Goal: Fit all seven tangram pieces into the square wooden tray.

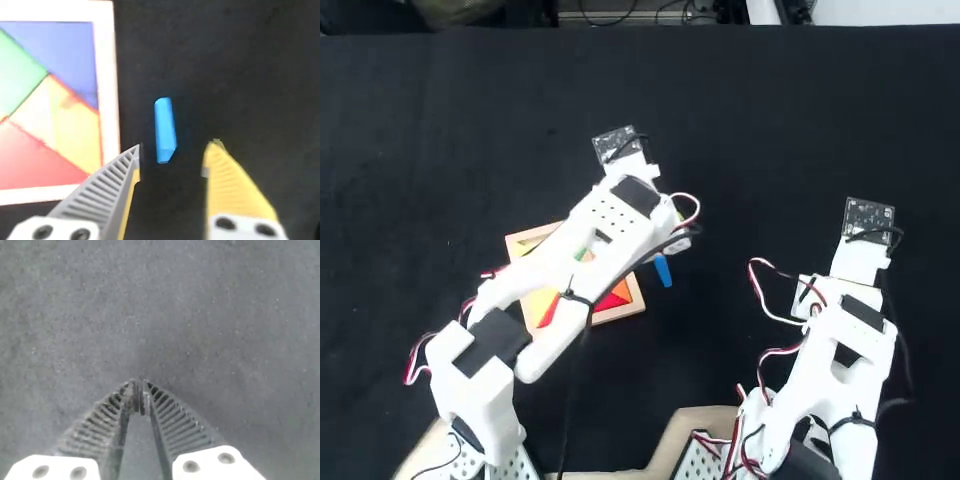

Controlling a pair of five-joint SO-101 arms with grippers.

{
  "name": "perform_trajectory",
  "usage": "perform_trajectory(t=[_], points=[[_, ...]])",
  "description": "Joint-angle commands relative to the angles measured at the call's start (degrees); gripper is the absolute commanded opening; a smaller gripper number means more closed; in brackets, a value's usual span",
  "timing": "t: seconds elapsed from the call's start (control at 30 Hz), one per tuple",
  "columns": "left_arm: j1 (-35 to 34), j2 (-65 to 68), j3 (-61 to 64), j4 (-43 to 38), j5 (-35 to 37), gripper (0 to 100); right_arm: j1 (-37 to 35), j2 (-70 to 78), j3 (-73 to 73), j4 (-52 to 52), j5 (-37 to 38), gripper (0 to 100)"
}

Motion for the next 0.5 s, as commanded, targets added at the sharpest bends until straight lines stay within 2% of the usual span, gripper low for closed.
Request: perform_trajectory(t=[0.0, 0.1, 0.47], points=[[0.40, -1.85, 1.98, -6.07, 1.05, 16, -1.58, 0.48, -2.07, -1.41, -0.26, 1.1], [-0.13, 0.26, 2.95, -8.70, 1.05, 16, -1.67, 0.48, -2.07, -1.32, -0.26, 1.1], [0.04, 5.01, 2.86, -10.02, 1.14, 16, -1.67, 0.48, -2.07, -1.32, -0.18, 1.1]])
